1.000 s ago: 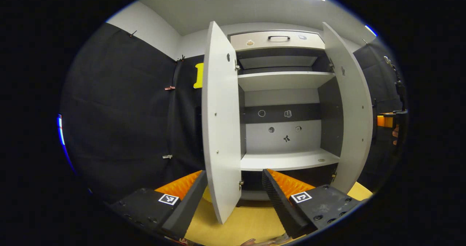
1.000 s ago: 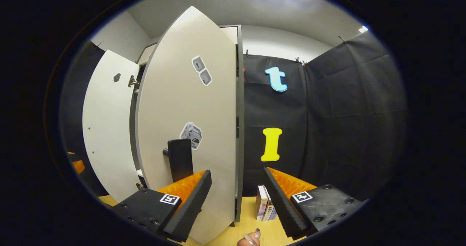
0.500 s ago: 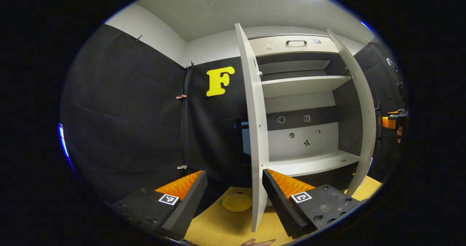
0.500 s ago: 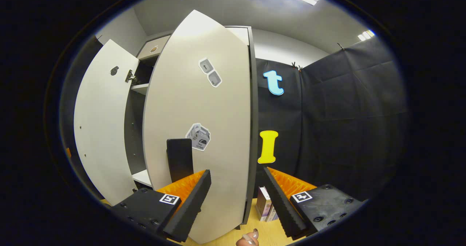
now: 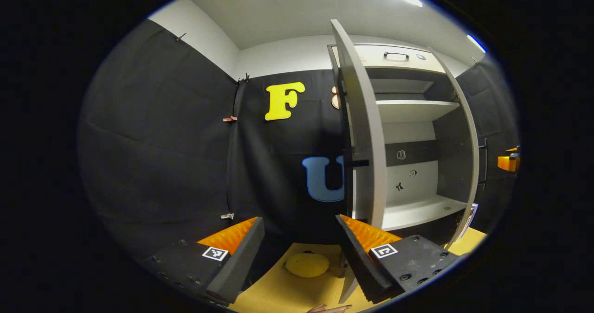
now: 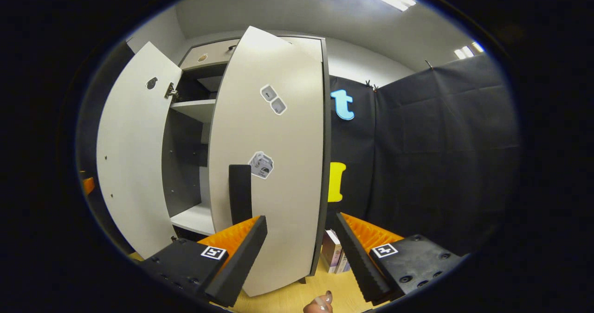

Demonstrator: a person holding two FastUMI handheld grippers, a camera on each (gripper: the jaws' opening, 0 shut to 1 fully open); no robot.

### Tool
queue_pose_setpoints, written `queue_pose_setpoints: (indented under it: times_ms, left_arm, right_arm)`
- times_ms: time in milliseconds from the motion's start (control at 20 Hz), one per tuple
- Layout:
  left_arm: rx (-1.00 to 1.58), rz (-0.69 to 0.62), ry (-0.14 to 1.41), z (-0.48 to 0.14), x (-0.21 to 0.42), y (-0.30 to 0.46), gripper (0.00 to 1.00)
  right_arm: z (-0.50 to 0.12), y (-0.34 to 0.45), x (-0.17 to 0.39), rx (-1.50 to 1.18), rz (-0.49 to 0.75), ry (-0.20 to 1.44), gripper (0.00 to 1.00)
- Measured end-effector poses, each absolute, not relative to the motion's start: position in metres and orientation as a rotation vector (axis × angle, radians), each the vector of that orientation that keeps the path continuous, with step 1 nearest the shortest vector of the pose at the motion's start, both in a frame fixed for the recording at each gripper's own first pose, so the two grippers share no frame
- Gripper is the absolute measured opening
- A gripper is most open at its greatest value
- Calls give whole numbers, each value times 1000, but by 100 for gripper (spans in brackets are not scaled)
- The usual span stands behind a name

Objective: Grasp the bottle in the cabinet with the left hand and place it on the coaster, then close the right door with the right hand and the left door with the left hand.

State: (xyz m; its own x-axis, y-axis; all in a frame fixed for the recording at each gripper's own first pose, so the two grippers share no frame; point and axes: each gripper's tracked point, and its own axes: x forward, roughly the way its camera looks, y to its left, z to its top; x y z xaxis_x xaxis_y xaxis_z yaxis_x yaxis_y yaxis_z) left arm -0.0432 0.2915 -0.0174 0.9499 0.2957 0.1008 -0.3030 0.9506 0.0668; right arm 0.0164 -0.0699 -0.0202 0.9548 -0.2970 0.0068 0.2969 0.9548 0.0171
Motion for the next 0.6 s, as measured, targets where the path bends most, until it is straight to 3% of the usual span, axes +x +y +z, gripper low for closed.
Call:
queue_pose_setpoints:
  times_ms: [600]
  left_arm:
    - [43, 233, -127, 1, 25, 302, 91]
  right_arm:
    - [-32, -61, -1, 29, -384, 32, 97]
